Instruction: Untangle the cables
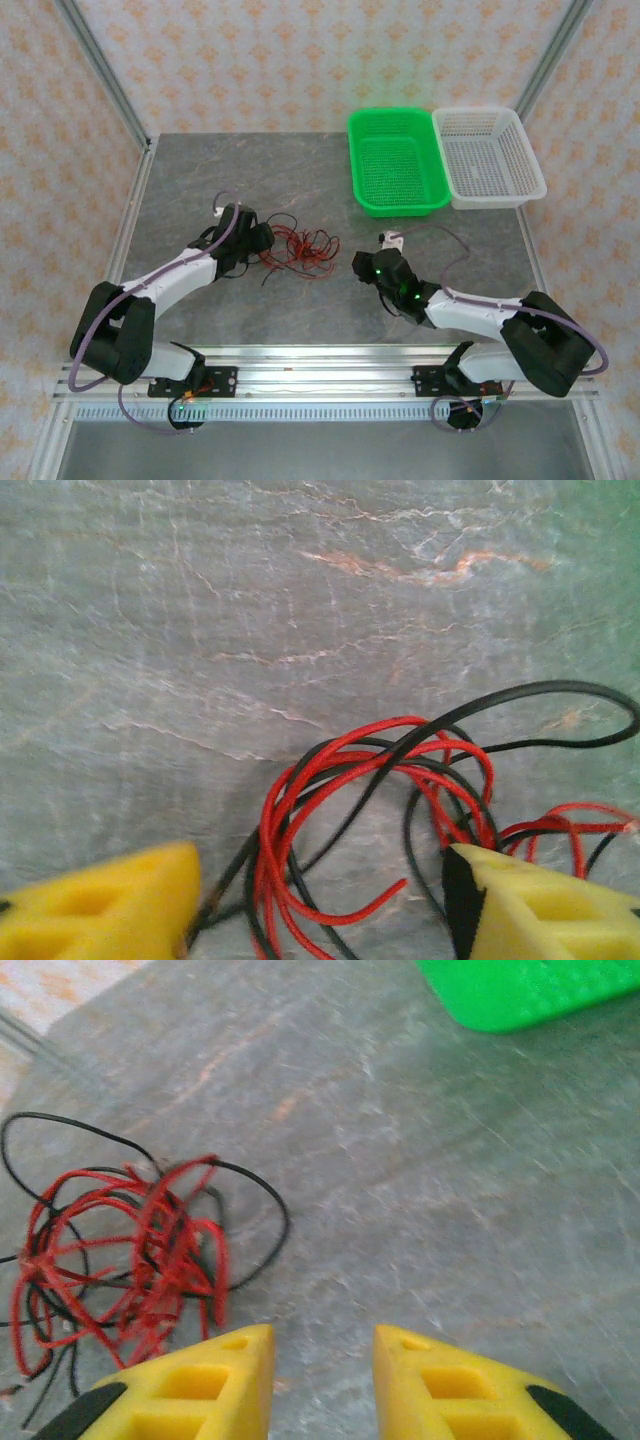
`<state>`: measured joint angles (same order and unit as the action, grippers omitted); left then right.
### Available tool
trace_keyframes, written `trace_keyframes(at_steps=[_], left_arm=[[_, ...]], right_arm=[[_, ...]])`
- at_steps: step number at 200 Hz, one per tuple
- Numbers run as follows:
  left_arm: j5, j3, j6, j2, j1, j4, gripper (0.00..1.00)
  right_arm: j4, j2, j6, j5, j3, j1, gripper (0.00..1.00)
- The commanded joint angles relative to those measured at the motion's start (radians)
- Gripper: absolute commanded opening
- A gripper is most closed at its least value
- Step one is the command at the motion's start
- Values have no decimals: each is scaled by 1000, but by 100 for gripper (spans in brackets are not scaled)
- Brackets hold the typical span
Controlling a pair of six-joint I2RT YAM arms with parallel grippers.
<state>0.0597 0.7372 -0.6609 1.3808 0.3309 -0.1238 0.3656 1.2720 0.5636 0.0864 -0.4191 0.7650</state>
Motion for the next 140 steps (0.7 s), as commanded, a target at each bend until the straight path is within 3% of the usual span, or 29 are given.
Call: trace_keyframes(at_steps=[1, 33, 70, 82, 122, 140], left_arm=[[-43, 3, 9, -16, -9, 1, 74], [-59, 60, 24, -65, -7, -80, 77], [-83, 183, 47, -130, 22, -246, 75], [-87, 221, 55, -142, 51, -270, 66], [2, 273, 69, -59, 98, -198, 16], [24, 252, 69, 21, 93, -124, 11]], right_arm=[[-103, -54, 81, 47, 17, -1, 32], [-281, -121, 68, -34, -63, -1, 34], [-469, -55, 58, -150, -307, 31, 48], [-487, -3, 53, -165, -388, 48, 45], [-487, 257, 38, -288, -624, 52, 34], [-523, 379, 30, -298, -732, 54, 35]])
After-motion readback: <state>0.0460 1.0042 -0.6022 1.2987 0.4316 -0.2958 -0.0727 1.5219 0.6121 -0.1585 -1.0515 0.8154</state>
